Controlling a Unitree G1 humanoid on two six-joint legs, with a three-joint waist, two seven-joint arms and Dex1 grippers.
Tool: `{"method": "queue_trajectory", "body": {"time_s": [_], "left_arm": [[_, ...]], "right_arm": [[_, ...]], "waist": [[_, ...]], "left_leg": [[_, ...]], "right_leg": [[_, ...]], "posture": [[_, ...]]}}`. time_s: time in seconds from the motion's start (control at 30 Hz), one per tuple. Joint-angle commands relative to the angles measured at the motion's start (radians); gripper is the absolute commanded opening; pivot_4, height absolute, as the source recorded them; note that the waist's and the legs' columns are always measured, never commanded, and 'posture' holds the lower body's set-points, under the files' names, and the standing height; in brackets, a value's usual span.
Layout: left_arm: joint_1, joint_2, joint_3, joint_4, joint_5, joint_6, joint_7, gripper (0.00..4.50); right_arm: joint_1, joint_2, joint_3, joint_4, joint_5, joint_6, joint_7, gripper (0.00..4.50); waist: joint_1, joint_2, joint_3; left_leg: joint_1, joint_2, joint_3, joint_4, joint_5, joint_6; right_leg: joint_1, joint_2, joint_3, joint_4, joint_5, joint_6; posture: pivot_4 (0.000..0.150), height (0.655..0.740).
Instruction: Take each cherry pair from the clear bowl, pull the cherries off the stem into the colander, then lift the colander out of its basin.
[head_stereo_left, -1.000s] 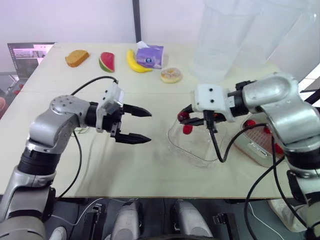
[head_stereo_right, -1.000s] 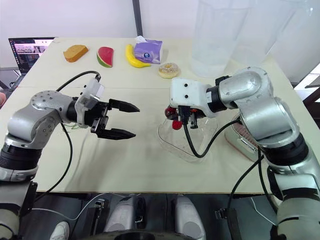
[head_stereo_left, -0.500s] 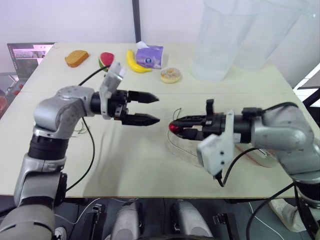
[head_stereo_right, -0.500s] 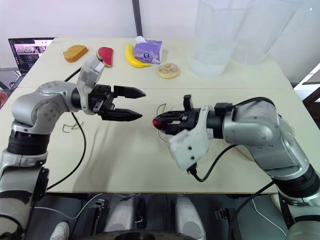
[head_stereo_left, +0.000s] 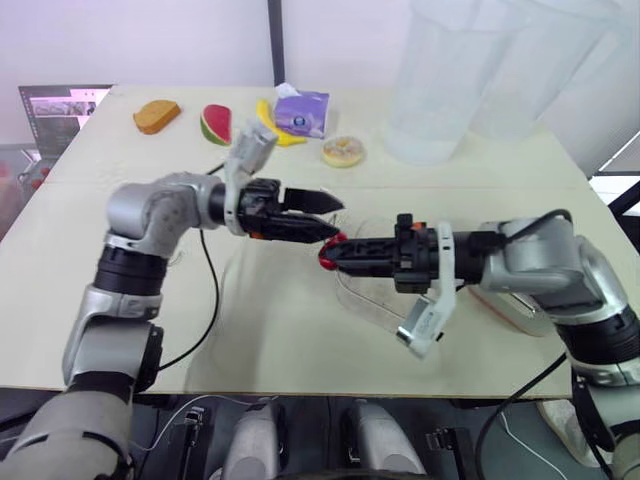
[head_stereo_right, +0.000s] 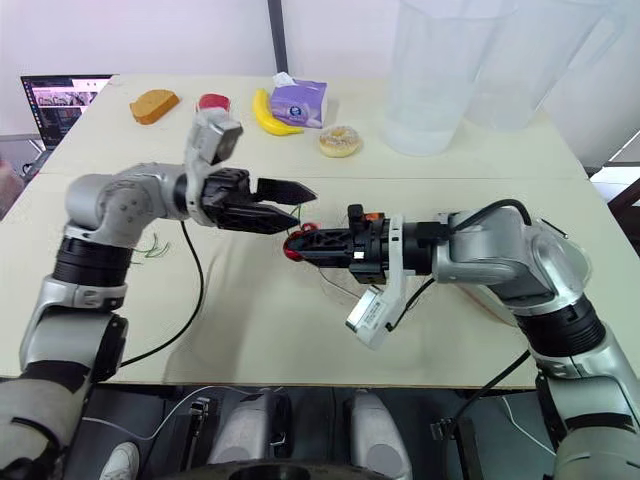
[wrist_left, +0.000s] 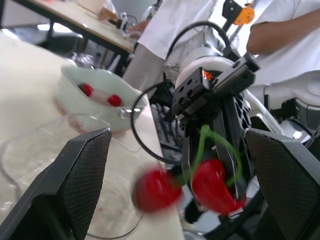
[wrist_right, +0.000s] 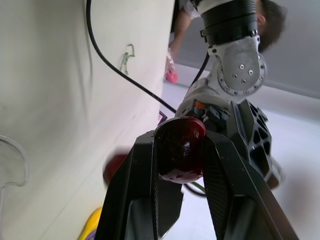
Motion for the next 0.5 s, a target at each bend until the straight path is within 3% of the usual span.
{"method": "queue_trajectory", "body": {"time_s": [0.03,0.07,0.17,0.4,0.5], "left_arm": [[-0.035,-0.014,0.018,-0.011,-0.015,0.032,0.02,4.5],[-0.034,-0.015,0.01,-0.014,-0.012,0.037,0.018,4.5],[-0.028,-0.01,0.003,-0.014,-0.007,0.051,0.011,3.66],[-0.032,-0.015,0.018,-0.012,-0.01,0.061,0.023,0.13],[-0.027,-0.006,0.011,-0.016,-0.003,0.058,0.015,0.05]], "right_arm": [[-0.028,0.007,-0.003,-0.007,0.002,-0.003,-0.016,0.85],[-0.031,0.009,-0.001,-0.007,0.001,-0.002,-0.017,0.85],[-0.029,0.008,0.002,-0.009,0.002,0.005,-0.016,0.82],[-0.025,0.003,0.006,-0.017,0.001,0.018,-0.016,0.82],[-0.024,0.0,0.004,-0.018,0.001,0.023,-0.014,0.82]], "waist": [[-0.002,0.0,0.0],[-0.003,0.0,0.0],[-0.005,0.0,0.0],[-0.003,0.0,0.0],[-0.003,0.0,0.0]], "left_leg": [[0.0,0.0,0.0,0.0,0.0,0.0],[0.0,0.0,0.0,0.0,0.0,0.0],[0.001,0.0,0.0,0.0,0.0,0.0],[0.001,0.0,0.0,0.0,0.0,0.0],[0.001,0.0,0.0,0.0,0.0,0.0]], "right_leg": [[0.0,0.0,0.0,0.0,0.0,0.0],[0.0,0.0,0.0,0.0,0.0,0.0],[0.0,0.001,0.0,0.0,0.0,0.0],[0.0,0.0,0.0,0.0,0.0,0.0],[0.0,0.0,0.0,0.0,0.0,0.0]], "posture": [[0.15,0.74],[0.15,0.74],[0.15,0.74],[0.15,0.74],[0.15,0.74]]}}
